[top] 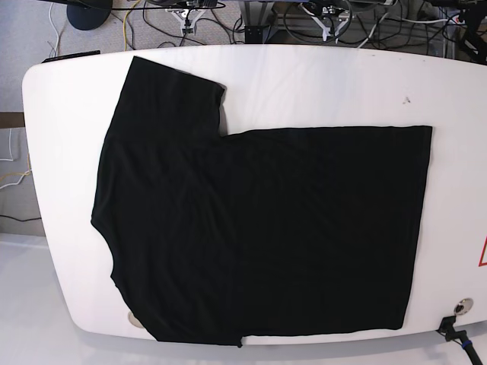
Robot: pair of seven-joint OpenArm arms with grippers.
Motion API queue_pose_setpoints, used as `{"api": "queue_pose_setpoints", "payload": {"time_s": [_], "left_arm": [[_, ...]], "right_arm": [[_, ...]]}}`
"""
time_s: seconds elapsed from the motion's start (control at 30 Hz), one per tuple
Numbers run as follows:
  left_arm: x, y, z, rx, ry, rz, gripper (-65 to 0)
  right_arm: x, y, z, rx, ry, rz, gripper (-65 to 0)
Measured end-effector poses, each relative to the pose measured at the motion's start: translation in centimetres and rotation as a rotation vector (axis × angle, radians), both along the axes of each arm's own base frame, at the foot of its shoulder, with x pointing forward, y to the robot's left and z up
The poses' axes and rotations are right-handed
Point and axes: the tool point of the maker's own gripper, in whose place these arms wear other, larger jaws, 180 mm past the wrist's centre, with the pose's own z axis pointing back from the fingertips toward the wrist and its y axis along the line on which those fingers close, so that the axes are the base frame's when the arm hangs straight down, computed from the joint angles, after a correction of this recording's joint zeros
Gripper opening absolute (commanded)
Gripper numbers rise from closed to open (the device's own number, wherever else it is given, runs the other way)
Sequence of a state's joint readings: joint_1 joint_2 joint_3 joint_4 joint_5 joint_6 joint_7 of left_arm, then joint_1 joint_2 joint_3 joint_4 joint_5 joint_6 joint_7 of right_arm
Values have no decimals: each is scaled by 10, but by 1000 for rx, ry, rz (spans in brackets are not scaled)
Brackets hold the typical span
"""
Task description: Fold the T-shirt properly
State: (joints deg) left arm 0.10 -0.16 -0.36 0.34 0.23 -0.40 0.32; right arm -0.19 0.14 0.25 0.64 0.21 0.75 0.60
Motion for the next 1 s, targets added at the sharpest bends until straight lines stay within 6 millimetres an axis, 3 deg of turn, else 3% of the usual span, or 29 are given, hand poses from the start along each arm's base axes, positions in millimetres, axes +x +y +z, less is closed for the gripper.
{"api": "queue_pose_setpoints", "payload": {"time_s": [0.6,1.0], "left_arm": [[-1,0,0,0,-4,4,-650],[0,4,0,6,-10,3,-650]], "right_arm": [[10,3,0,11,-46,-2,-642],[6,3,0,11,-33,-1,-646]]}}
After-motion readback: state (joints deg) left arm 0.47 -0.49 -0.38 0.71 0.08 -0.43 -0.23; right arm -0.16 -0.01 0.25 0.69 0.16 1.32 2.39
